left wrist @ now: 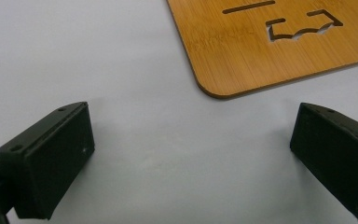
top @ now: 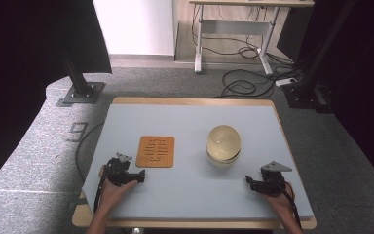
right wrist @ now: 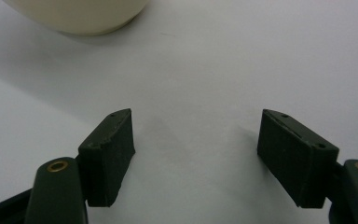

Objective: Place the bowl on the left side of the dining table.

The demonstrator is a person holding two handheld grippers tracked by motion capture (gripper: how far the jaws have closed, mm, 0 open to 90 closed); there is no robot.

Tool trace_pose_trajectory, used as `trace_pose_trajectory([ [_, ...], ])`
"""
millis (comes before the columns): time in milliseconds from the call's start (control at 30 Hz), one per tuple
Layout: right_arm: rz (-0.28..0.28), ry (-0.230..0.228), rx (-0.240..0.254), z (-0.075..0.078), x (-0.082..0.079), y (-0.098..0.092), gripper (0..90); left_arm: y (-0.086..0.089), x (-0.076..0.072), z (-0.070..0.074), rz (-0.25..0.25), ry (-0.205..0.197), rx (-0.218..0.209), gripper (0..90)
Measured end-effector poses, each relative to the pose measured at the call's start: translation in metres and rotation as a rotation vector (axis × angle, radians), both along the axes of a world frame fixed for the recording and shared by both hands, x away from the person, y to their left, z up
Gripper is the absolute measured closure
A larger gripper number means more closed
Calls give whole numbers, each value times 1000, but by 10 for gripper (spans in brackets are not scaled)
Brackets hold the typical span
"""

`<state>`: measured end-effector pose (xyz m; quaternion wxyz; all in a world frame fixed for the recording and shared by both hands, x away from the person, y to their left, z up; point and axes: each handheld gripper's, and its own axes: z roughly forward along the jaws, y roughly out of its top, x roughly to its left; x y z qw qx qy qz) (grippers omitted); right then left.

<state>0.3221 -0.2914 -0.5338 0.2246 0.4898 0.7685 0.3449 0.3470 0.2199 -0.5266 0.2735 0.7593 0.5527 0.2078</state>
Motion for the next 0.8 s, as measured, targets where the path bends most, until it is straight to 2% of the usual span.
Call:
trace_pose_trajectory([
  [800, -2, 4, -4, 0, 0, 0, 264, 0, 0, 0, 0, -1, 0, 0],
])
